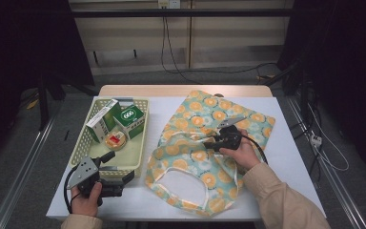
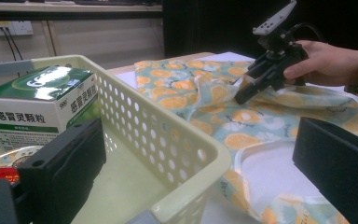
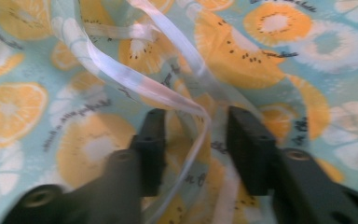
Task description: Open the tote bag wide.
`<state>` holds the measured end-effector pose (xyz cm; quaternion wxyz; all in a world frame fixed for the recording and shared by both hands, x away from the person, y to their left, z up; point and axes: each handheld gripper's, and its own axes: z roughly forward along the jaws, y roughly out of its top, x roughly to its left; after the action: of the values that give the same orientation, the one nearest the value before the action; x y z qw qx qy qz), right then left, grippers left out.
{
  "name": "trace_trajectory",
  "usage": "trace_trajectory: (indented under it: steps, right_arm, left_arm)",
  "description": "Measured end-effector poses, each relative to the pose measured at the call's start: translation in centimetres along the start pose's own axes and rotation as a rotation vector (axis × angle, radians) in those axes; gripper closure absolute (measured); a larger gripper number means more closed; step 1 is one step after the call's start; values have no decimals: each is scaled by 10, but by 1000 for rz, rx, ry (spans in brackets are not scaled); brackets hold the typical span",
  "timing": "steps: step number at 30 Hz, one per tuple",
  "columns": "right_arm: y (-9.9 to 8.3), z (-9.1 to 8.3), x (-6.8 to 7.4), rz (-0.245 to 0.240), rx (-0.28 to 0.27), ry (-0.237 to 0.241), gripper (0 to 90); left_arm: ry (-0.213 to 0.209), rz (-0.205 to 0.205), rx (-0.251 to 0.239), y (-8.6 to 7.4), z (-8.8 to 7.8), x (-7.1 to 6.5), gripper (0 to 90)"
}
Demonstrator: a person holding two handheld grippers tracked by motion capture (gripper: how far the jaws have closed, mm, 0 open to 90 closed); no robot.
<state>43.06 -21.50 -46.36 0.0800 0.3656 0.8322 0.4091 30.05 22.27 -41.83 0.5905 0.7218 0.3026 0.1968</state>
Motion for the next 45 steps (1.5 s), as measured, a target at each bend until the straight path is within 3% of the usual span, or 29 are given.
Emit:
trace_trajectory:
  steps: [2,10,15,19,24,27,32,35,45]
  right_arm:
    - [-3,1,3,-9,-17,2,452]
    - [-3,2,17,-118,29,-23,315]
    - [-2,2,20,-143,53,-42,331]
    - [-3,-2,14,-133,39,-71,501]
    - [-4,-5,0,-96,25,-146,437]
    - [-4,-5,-5,-76,19,-193,315]
    - [-5,-6,-13,-25,13,-196,311]
    - [-4,-7,-11,-41,20,-169,486]
    - [0,-8,-18,-39,29,-155,799]
  left_arm:
    - [-2,2,-3,0,1,0,24]
    - [-2,0,-4,0,1,-1,24]
    - [2,3,1,0,1,-1,24]
    - [2,1,-4,0,0,-1,24]
    - [-3,3,0,0,1,-1,24]
    - [-2,2,1,0,2,-1,24]
    - [-2,-5,0,-1,2,-1,24]
    - [-2,-4,1,-1,2,-1,24]
    - [-6,-3,2,-1,3,-2,24]
